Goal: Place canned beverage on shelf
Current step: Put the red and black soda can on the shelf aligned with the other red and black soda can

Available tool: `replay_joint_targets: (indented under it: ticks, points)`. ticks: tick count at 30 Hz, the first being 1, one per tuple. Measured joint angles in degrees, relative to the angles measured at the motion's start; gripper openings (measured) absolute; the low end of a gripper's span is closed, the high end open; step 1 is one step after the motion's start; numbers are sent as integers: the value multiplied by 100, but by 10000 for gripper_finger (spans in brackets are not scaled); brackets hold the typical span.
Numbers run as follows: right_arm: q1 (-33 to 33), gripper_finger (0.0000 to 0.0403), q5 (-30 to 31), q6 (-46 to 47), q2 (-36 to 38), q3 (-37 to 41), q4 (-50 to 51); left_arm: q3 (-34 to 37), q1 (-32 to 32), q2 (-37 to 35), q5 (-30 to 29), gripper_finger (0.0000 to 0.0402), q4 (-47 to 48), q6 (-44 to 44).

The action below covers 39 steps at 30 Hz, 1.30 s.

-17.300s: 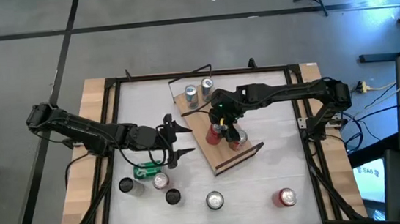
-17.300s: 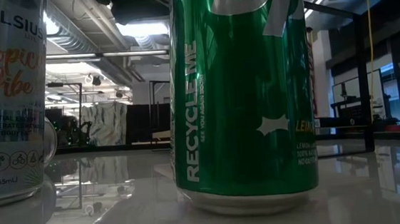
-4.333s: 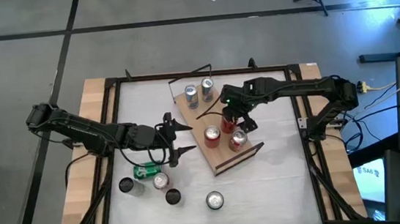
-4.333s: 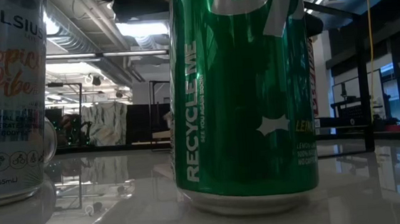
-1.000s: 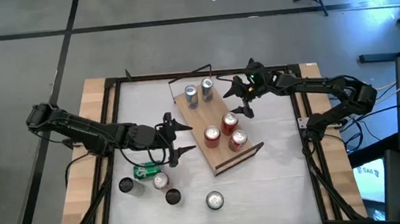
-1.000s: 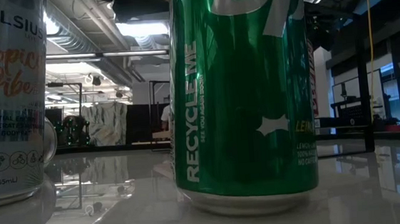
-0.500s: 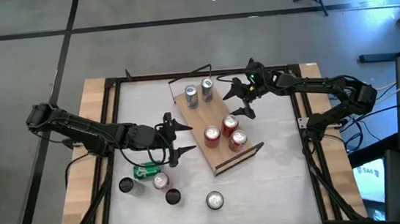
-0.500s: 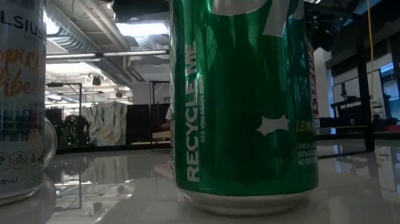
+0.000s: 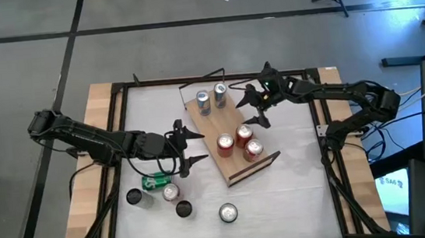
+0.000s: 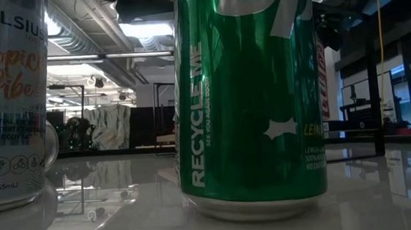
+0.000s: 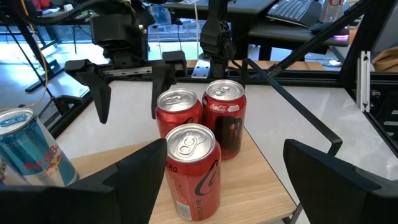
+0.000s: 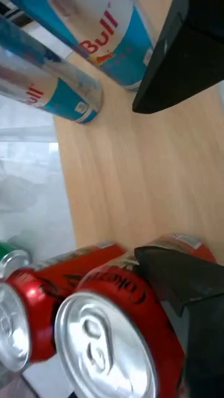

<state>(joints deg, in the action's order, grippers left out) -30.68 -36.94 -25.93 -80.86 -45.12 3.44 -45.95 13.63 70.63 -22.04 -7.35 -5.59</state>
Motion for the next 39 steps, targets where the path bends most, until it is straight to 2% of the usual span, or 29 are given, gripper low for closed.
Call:
replay_joint_targets:
  ticks: [4,8,12,17,22,28,31,36,39]
  points:
    - [-55,363,234,1,198,-256,138,-2,0,1,0,311,0,-2]
    - [-48,363,825,61,459,-724,887,0,0,0,0,311,0,-2]
    - [-46,363,1174,709,704,-1263,1654,-1,0,0,2,311,0,0]
    - [-46,363,961,2015,768,-1904,2525,-2,0,0,0,311,0,5]
    - [41,363,470,2865,772,-2237,2744,-2,0,0,0,311,-1,5]
    - [667,363,547,2844,768,-2254,2842,0,0,0,0,311,0,3]
    - [1117,363,1112,2829,730,-2256,2861,-2,0,0,0,311,0,3]
    - [1822,363,2736,2824,726,-2256,3080,0,0,0,2,311,0,0]
    - [2155,363,3244,2875,724,-2256,3214,0,0,0,0,311,0,0]
